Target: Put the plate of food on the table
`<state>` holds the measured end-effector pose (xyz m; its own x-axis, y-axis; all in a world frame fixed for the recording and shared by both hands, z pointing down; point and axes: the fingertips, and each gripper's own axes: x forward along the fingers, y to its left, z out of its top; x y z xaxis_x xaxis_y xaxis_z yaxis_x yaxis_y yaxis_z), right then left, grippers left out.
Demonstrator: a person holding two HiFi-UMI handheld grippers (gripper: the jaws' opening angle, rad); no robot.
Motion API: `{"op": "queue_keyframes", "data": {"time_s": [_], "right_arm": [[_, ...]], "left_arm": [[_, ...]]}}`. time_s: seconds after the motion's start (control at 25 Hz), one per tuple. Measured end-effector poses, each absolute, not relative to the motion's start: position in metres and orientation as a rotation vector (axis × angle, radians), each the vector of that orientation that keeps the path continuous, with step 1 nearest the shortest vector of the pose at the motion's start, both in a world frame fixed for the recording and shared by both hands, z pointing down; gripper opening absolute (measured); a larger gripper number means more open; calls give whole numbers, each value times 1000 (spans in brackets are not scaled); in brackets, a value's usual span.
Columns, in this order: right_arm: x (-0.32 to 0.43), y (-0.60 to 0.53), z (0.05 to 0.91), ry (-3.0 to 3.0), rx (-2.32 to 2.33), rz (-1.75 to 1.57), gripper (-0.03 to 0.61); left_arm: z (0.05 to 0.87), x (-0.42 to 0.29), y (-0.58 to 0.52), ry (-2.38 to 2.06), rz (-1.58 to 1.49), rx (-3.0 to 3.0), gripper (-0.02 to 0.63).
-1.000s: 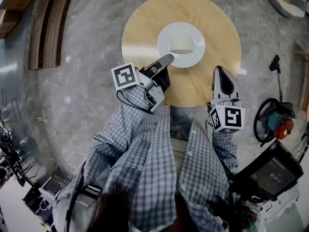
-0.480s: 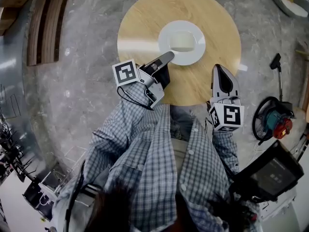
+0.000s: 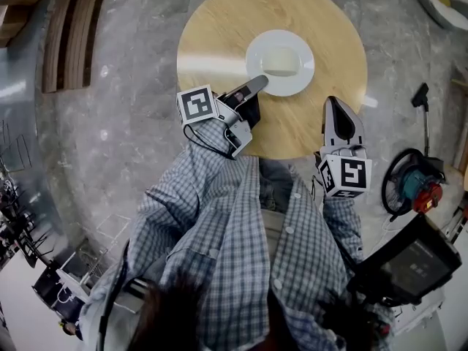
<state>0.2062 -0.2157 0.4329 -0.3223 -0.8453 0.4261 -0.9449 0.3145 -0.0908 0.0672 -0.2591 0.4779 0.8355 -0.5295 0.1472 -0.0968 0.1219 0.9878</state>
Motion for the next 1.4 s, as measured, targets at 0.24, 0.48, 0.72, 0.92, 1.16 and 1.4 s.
{"op": "queue_keyframes", "data": {"time_s": [0.24,0.48,0.72,0.92,1.16,1.4], "right_arm": [[204,-222,438,-2296,1594,483,6],[208,-220,443,-2291,1592,496,6],[209,-221,449,-2277,1588,514,6],[206,-220,451,-2277,1580,527,6],[205,-216,456,-2266,1577,545,6],[206,-215,460,-2253,1580,560,6]], "left_arm": [[505,62,-257,-583,-291,1403,26],[527,62,-252,-599,-255,1388,26],[545,65,-252,-599,-220,1369,26],[553,67,-252,-601,-191,1369,26],[562,66,-248,-607,-171,1355,26],[571,64,-245,-615,-145,1345,26]]}}
